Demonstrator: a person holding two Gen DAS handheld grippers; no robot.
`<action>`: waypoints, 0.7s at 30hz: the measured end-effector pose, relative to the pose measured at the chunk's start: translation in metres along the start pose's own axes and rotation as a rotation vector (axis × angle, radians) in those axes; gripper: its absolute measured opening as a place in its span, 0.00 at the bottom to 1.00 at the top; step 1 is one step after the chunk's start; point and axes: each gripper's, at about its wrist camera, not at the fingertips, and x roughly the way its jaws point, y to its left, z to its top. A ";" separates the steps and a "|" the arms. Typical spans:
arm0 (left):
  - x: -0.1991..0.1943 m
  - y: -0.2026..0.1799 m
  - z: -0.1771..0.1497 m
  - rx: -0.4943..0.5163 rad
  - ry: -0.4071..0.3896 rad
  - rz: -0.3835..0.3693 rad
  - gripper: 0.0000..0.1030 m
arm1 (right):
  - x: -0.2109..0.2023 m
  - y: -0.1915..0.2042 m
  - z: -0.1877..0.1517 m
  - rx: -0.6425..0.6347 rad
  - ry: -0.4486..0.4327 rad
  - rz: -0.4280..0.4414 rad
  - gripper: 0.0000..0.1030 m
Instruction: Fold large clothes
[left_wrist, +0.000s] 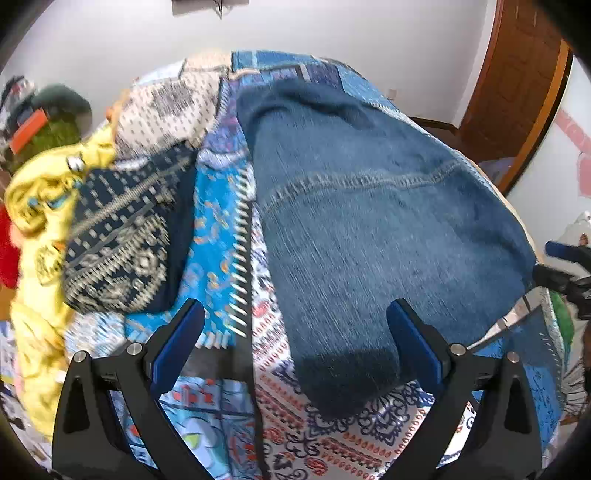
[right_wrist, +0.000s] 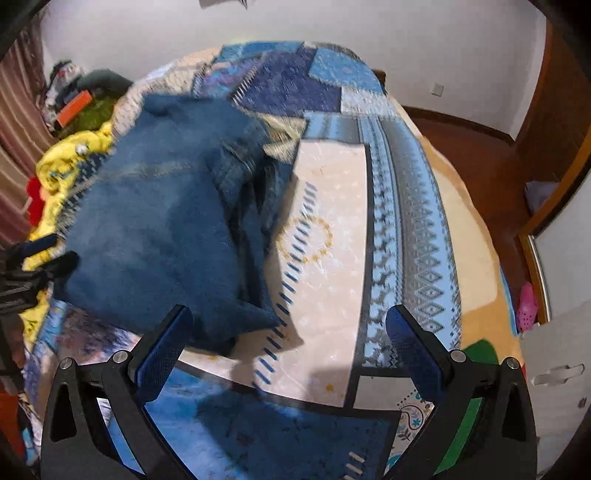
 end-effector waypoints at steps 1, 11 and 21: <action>-0.003 -0.001 0.003 0.012 -0.015 0.023 0.97 | -0.006 0.002 0.004 -0.001 -0.020 0.023 1.00; -0.005 0.016 0.045 0.044 -0.064 0.079 0.97 | 0.038 0.020 0.048 0.029 0.022 0.227 1.00; 0.076 0.055 0.061 -0.225 0.202 -0.366 0.97 | 0.113 -0.010 0.060 0.153 0.233 0.419 1.00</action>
